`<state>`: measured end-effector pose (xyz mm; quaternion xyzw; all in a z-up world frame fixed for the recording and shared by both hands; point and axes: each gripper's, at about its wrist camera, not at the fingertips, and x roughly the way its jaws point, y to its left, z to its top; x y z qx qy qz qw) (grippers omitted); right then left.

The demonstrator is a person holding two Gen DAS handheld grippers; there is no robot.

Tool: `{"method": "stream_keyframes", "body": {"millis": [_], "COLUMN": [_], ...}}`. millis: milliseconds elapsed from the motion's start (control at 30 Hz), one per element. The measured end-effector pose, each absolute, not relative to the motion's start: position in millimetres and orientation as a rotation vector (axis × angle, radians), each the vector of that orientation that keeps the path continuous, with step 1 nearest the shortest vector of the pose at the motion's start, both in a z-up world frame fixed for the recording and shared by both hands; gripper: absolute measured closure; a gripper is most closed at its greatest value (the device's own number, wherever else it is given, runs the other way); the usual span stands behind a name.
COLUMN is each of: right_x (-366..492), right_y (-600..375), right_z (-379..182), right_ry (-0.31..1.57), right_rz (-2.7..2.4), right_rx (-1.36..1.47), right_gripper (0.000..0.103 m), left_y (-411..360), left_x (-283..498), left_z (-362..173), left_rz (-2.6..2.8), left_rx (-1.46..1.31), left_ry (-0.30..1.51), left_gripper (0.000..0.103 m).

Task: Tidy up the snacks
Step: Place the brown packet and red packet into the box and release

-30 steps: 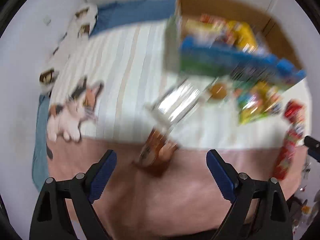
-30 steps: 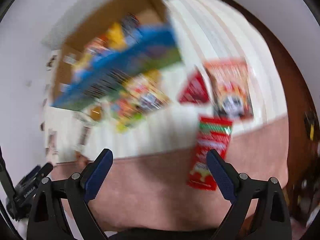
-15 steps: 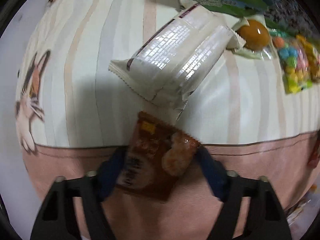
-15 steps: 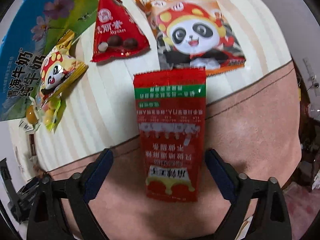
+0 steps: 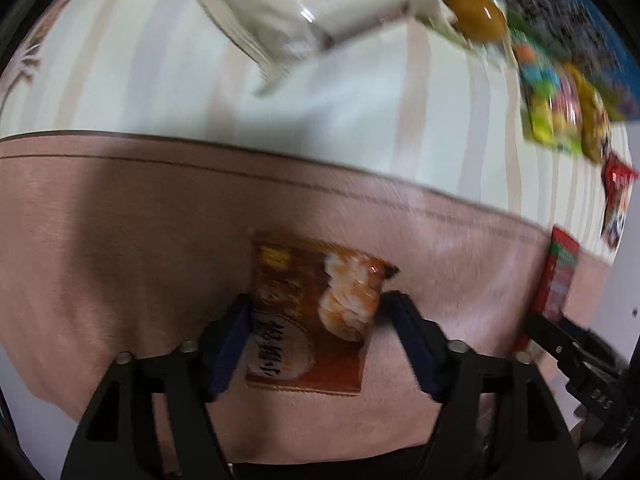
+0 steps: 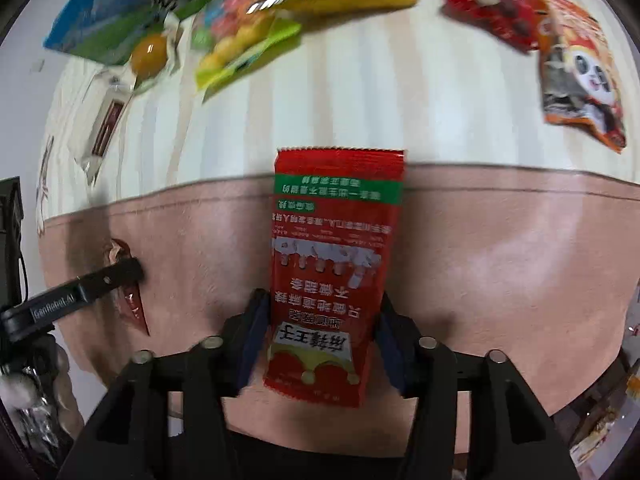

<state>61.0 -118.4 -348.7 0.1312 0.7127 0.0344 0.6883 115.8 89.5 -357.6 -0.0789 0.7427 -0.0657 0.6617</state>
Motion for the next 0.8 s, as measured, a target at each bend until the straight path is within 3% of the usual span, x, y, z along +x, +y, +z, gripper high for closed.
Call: {"method": "stream_keyframes", "body": {"millis": [33,133,200,300,533,800], "right_x": [60,58,61,61,47,55], "right_y": [-116,-120,-133,-142,-126,-145], "right_z": [-351,-354,-354,-356,-344,-296], "right_ry": [1.6,1.595,1.582,1.58,1.54,1.438], "right_rz": [0.083,0.065,0.042,0.011,0.063,0.127], "right_rx": [0.293,0.332,0.397,0.384,0.354,0.448], "right_gripper": [0.028,0.028,0.031,0.049,0.058,0.06], "left_y": [86,79,79,73,49,15], "left_x": [113,107,101,91,83,89], "left_z": [-360,-360,-355,-348,-342,-277], "left_rz": [-0.151,-0.144,-0.116,-0.102,-0.107,-0.194], "left_rx": [-0.157,-0.133,-0.099,-0.087,-0.078,-0.137], "left_ry": [1.677,1.662,1.632,1.611,1.606,1.52], "left_gripper": [0.029,0.03,0.047,0.047,0.047,0.047]}}
